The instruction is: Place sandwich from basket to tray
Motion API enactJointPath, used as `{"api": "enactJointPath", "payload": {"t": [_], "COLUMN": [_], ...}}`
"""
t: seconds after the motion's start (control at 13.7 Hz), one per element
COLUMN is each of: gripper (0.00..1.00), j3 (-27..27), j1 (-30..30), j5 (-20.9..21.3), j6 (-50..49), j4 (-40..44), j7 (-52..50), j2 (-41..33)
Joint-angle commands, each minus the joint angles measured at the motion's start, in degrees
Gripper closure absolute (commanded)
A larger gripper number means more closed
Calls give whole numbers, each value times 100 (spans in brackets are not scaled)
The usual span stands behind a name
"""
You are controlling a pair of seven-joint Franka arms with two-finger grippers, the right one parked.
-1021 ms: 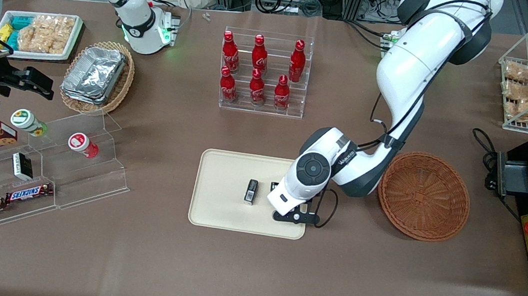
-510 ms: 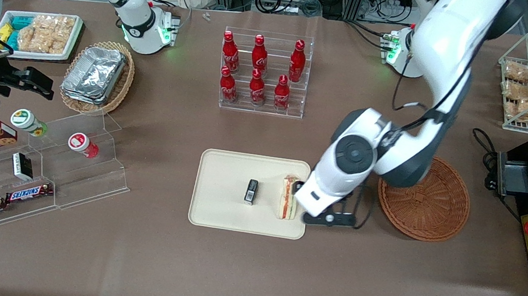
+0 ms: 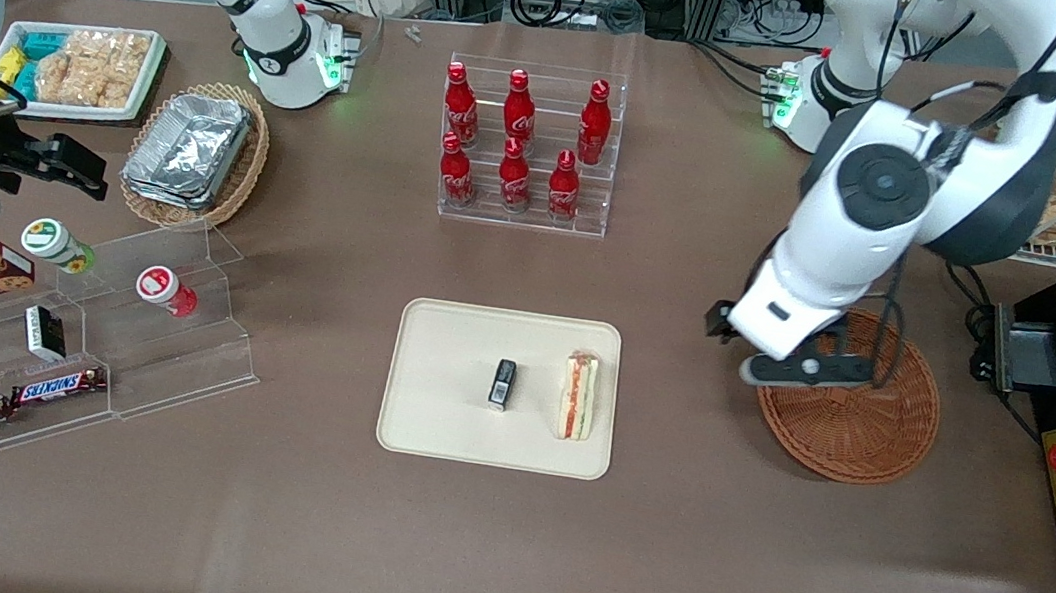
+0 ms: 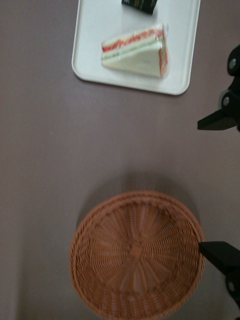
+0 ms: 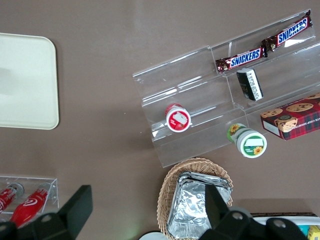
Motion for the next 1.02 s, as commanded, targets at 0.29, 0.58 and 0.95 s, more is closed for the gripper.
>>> {"api": "enactJointPath", "payload": {"t": [0.29, 0.58, 0.95], "gripper": [0, 0, 0], "j3": [-27, -27, -27], "j1": [1283, 2076, 2323], "j5": [-465, -756, -757], "j6": [-561, -939, -1555], "j4": [-254, 317, 1066], "j7": [1791, 2666, 2683], "j2": [-766, -626, -257]}}
